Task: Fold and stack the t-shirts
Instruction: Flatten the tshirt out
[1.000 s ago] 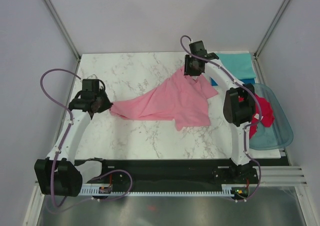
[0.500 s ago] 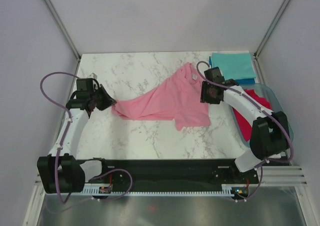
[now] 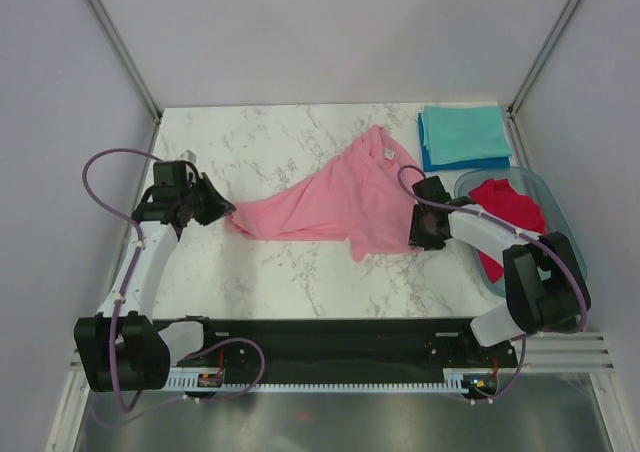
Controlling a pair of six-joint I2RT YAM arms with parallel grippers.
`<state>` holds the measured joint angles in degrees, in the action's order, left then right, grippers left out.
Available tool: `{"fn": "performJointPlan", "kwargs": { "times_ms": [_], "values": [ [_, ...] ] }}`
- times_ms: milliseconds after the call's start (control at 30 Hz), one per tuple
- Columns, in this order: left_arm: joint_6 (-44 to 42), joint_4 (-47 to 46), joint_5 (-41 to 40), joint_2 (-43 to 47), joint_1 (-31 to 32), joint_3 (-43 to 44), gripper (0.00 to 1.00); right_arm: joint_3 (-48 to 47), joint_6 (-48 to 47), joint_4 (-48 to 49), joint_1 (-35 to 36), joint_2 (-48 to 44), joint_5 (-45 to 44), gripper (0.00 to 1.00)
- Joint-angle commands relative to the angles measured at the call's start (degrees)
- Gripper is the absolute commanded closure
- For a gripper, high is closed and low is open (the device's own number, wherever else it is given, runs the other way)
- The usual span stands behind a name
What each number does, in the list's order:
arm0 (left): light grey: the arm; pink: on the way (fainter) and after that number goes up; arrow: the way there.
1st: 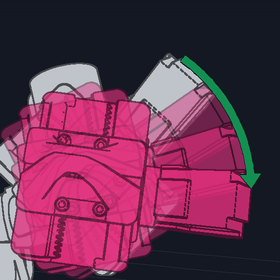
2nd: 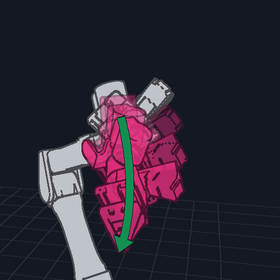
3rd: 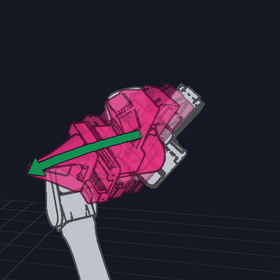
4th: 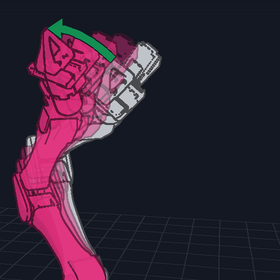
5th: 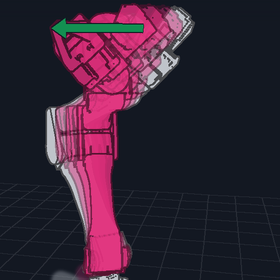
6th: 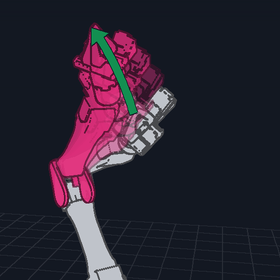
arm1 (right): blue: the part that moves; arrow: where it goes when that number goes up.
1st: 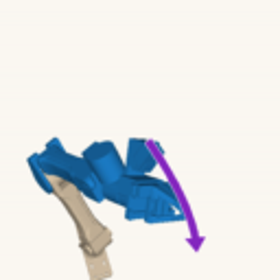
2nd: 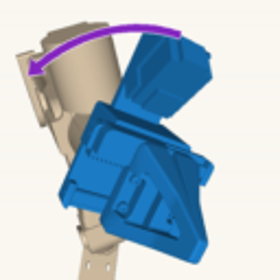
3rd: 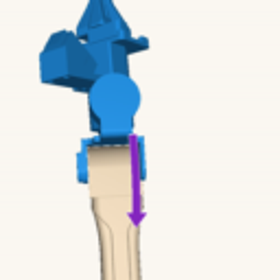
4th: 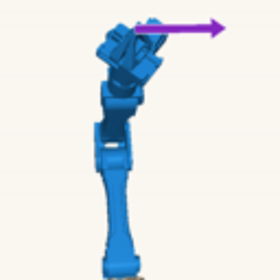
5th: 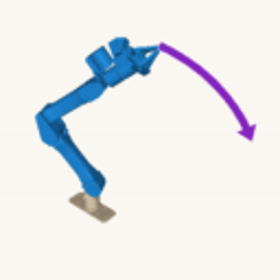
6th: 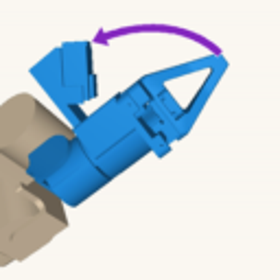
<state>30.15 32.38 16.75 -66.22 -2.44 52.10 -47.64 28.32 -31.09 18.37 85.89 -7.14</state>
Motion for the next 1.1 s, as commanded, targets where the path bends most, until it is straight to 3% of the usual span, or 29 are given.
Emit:
{"fn": "performJointPlan", "kwargs": {
  "times_ms": [0,33,100,133,433,467,500,600,800,1067],
  "values": [
    [1.3,-2.0,0.8,1.9,0.0,-0.2,0.98,1.0,0.9,6.0,-0.2,-2.0,0.7,0.58],
    [1.2,-1.6,0.7,2.1,0.0,0.0,0.98,0.6,0.5,6.0,-0.3,-2.5,1.2,0.71],
    [1.2,-1.4,0.0,2.4,0.0,0.4,0.98,-0.1,-0.6,6.0,-0.2,-4.1,1.2,0.85],
    [1.1,-1.2,-0.4,2.7,0.0,0.9,0.98,-1.0,-1.1,5.6,-0.2,-4.9,1.3,1.00],
    [0.7,1.7,-4.5,7.5,-0.1,2.9,0.98,-7.0,1.4,-5.3,-0.1,-18.0,-1.5,1.00],
    [0.7,1.7,-4.0,7.6,0.0,2.7,0.98,-6.2,1.5,-3.6,-0.1,-18.6,-0.6,0.98],
    [1.0,1.6,-3.6,7.7,0.1,2.5,0.98,-4.2,1.7,-2.8,-0.2,-18.6,0.6,0.84],
    [1.2,1.6,-1.5,8.2,0.0,0.7,0.98,-0.7,2.6,0.2,-0.1,-16.4,2.2,0.67],
    [0.7,1.6,-0.1,8.5,0.0,-0.8,0.98,2.1,1.3,4.4,-0.2,-11.3,0.2,0.55],
    [0.9,0.6,0.4,7.4,0.1,-1.3,0.98,6.1,1.2,11.5,-0.2,-4.9,0.2,0.52]
  ]
}}
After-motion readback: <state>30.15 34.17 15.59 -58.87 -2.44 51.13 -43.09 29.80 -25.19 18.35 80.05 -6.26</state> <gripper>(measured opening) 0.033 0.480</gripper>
